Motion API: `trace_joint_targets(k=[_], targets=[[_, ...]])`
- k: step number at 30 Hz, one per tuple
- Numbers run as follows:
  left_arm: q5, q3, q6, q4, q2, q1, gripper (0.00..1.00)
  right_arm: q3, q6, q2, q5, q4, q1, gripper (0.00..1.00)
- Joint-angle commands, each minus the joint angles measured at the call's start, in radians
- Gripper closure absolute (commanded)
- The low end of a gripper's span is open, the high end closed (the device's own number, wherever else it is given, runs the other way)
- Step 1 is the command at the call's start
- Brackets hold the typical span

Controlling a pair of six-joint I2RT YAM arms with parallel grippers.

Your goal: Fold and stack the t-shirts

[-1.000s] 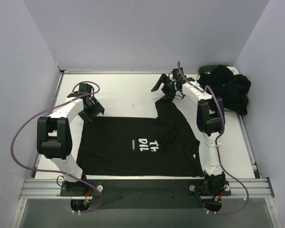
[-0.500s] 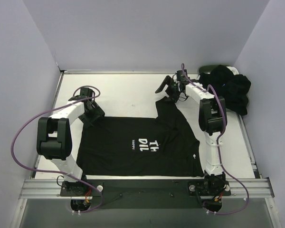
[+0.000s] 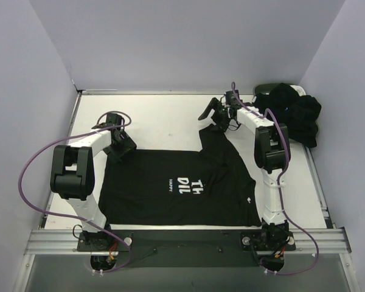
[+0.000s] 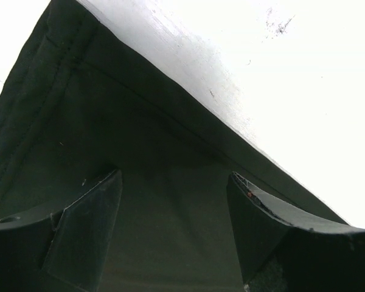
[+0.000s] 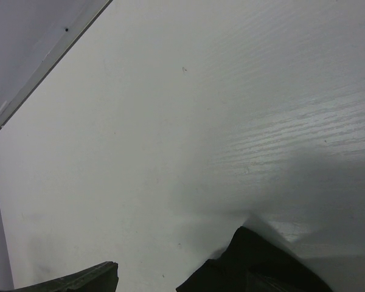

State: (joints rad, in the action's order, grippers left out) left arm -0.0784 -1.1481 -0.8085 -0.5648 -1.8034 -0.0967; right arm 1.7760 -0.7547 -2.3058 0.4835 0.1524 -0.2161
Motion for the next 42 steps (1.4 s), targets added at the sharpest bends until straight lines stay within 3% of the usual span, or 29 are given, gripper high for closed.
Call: trace_joint_targets(k=[1,16,26,35,42], targets=[[-0.037,-0.010,-0.018,0.031,-0.033,0.002,0.21,0.008,0.015,-0.032,0.003,-0.002,0.007,0.16],[-0.109,0.024,-0.031,-0.014,0.013,0.012,0.21,0.039,0.074,-0.046,-0.121,0.081,0.107,0.13],[-0.113,0.025,-0.032,-0.015,0.007,0.014,0.21,0.010,0.156,0.069,-0.105,0.029,0.069,0.09],[-0.113,0.027,-0.026,-0.015,0.024,0.011,0.21,-0.107,0.213,0.226,-0.278,0.024,0.067,0.04],[-0.107,0.030,-0.026,-0.015,0.036,0.008,0.21,-0.135,0.221,0.181,-0.341,0.049,0.104,0.04]])
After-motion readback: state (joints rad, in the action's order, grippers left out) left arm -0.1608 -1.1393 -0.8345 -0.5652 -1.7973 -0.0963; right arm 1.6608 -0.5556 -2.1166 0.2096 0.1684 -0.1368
